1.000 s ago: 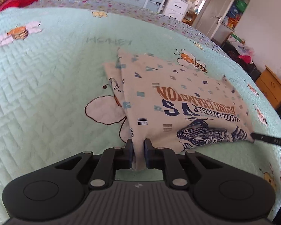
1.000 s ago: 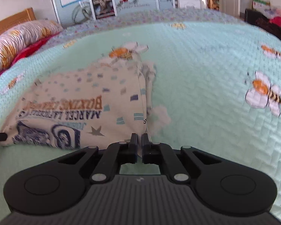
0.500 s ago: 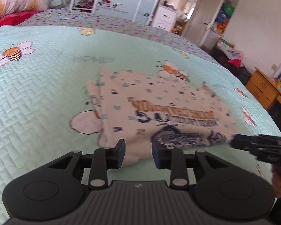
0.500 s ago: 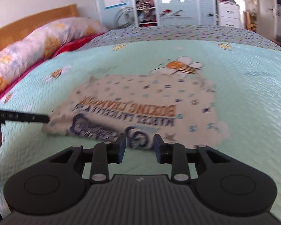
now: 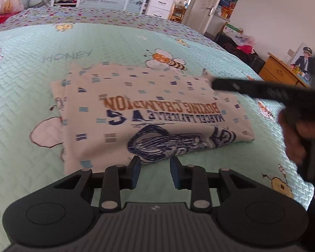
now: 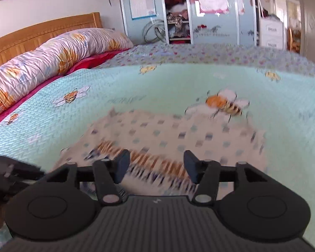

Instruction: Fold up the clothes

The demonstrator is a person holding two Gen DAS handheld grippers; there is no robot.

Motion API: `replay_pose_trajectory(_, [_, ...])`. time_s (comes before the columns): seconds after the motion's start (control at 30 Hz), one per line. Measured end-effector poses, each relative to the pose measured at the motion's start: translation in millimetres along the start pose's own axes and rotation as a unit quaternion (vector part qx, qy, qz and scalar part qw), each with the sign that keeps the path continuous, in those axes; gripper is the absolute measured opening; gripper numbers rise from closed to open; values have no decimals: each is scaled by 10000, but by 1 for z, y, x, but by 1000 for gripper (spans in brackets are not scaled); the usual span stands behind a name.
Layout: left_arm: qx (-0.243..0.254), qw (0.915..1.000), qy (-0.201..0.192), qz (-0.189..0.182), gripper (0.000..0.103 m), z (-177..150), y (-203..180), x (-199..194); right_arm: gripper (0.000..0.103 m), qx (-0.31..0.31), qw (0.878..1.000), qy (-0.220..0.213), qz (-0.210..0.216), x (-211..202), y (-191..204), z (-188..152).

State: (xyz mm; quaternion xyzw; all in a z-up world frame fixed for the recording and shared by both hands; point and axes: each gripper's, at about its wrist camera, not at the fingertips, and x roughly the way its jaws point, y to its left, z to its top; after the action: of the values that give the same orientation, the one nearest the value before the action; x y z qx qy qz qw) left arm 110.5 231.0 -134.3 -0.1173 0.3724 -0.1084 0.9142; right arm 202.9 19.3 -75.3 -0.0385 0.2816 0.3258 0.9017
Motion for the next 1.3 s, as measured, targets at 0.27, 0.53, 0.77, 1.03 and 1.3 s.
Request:
replay_pose_trajectory(0.27, [203,9996,88,-154,32,4,-12,23,60,-1046,9913,750,267,104,-38,59])
replay_pose_trajectory(0.53, [-64,9993,275,-254,32,-3,-5,28,2,-1250,9832,1306,236,150,-62,58])
replay_pose_trajectory(0.77, [46,9994,133,-313,32,-2,-16,12,48,-471,9921,1129,261,136,-78,59])
replay_pose_trajectory(1.03, [85,9999,130,41,35,18,-3,21,62,-25,9988,376,307,29,-61,15])
replay_pose_trajectory(1.3, [222,9996,183,4,34,11,-12,-9,65,-417,9940,994,-208,-33,-35,-75])
